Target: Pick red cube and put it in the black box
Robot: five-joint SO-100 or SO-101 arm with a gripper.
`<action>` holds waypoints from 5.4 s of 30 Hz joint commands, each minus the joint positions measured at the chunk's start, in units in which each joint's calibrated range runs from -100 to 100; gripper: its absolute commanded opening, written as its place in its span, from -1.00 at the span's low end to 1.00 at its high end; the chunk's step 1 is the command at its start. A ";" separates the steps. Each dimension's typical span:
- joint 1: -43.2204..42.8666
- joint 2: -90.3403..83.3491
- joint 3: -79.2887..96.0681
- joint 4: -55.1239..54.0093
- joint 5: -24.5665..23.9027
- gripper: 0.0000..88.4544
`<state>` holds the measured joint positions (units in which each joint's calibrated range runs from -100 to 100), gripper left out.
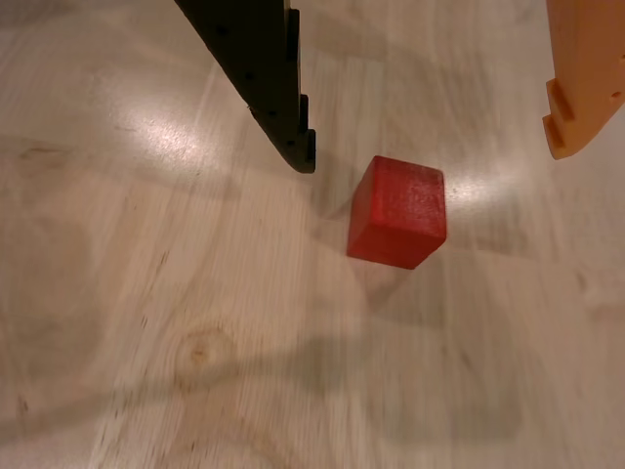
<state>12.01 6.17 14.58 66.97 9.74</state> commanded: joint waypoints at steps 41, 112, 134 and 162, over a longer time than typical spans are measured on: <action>-1.43 14.38 -14.31 -1.12 0.55 -0.18; -52.50 -29.57 14.29 31.06 31.67 -0.92; -57.87 -29.57 20.17 22.30 28.14 -0.92; -58.33 -29.98 21.89 23.20 25.70 -0.35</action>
<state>-44.64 -21.34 37.97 91.70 35.50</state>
